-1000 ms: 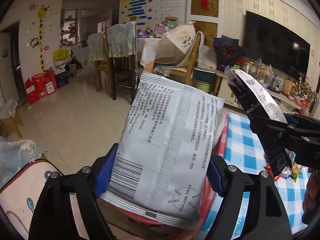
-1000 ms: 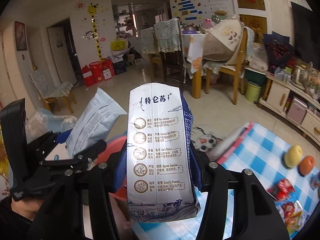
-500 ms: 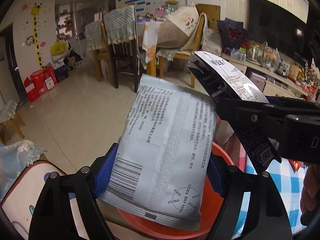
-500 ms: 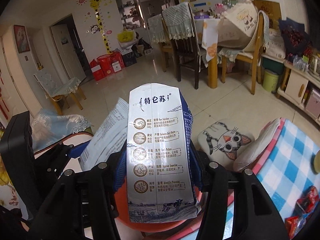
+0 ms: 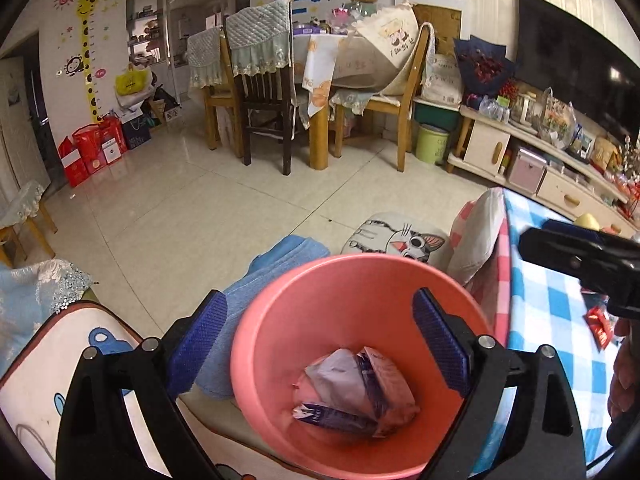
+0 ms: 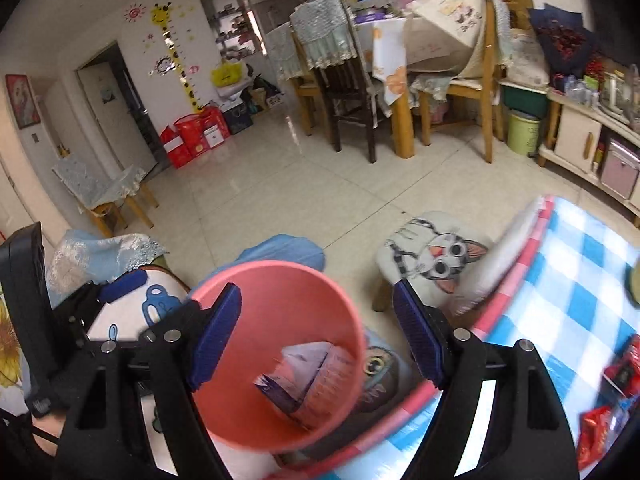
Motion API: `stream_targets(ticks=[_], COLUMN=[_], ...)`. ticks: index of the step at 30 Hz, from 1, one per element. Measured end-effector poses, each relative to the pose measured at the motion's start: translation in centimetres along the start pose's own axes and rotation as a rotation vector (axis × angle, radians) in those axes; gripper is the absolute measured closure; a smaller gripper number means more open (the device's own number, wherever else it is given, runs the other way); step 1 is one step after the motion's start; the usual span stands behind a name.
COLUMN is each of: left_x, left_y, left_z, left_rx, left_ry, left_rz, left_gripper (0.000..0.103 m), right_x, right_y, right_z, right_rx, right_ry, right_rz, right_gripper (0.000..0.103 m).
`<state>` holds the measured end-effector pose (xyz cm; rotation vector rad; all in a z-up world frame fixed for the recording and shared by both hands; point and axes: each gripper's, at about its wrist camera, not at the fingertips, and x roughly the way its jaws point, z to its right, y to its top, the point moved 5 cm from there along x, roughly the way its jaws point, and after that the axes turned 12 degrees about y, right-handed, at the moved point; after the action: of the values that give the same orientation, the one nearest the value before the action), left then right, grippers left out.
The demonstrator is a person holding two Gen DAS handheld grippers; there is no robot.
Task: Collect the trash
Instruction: 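Move both open tools back over the table toward the remaining wrappers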
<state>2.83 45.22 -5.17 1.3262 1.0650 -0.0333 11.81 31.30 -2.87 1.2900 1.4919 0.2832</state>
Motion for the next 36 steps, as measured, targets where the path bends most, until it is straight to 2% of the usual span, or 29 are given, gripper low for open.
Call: stream_targets(ticks=[4,7,13,17,20,22,27,30,36], left_x=[-1.8,-3.3,-6.3,-7.4,-8.1,-8.3,-8.3,-7.4,-5.2], left_y=[-0.3,-0.9,-3.3,-5.3,-6.5,-7.5,-9.0,-9.8,-10.4], left_z=[2.0,5.2,14.8,22.9,28.7,32.0,38.3,40.4,42.1], left_rx=[-0.003,0.024,0.124,0.193,0.222,0.246,0.305,0.315,0.291], left_ry=[-0.046,-0.101,-0.238,-0.34,-0.399,-0.41,-0.41,-0.416,-0.395], left_rz=[0.021,0.025,0.031,-0.015,-0.043,-0.052,-0.053,-0.09,-0.15], left_gripper=[0.01,0.01,0.01,0.01,0.01,0.01,0.01,0.01,0.01], right_x=[-5.5,-10.1,-19.7,-25.8,-29.0,-30.9,-33.5,-34.2,-33.4], right_y=[-2.6,-5.4,-12.3,-17.3,-19.4,-20.7,-21.9,-22.6,-23.0], right_z=[2.8,5.5,11.1,15.1,17.2,18.7,21.6,22.9,24.4], right_rx=[0.017,0.065,0.126,0.176,0.181,0.188,0.189,0.192,0.214], right_ry=[-0.07,-0.115,-0.278,-0.398,-0.465,-0.494,-0.511,-0.498,-0.462], right_rz=[0.045,0.078,0.102,0.093,0.083,0.086,0.086,0.087,0.091], right_gripper=[0.022,0.022,0.022,0.022,0.022,0.022,0.022,0.022,0.021])
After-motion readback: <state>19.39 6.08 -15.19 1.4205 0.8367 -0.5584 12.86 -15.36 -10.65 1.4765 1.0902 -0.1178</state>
